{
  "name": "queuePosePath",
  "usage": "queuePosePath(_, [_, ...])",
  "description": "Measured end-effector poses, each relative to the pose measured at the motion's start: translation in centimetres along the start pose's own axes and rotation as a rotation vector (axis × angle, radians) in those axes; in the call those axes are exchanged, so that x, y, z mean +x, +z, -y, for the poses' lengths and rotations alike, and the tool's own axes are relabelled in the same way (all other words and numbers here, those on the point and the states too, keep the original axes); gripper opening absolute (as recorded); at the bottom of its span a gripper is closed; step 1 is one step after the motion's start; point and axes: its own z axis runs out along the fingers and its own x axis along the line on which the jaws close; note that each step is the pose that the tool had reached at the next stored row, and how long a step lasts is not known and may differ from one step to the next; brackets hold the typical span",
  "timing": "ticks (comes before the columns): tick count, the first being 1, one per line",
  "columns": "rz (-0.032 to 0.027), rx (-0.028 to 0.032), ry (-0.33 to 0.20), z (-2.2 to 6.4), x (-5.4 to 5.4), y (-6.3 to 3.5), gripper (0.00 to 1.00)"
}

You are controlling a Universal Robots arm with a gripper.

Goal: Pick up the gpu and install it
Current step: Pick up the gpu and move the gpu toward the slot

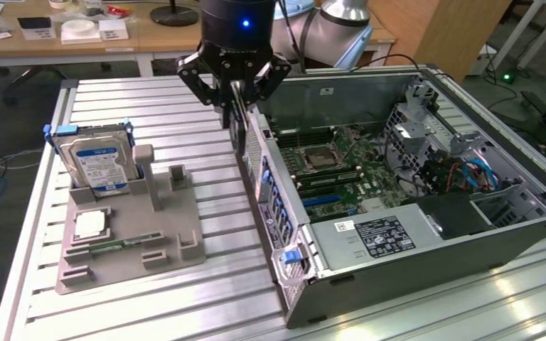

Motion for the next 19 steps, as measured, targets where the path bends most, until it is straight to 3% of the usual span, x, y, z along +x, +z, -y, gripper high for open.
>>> queuePosePath(19, [0.0000, 0.0000, 0.000, -0.06, -4.1, 0.00, 0.28])
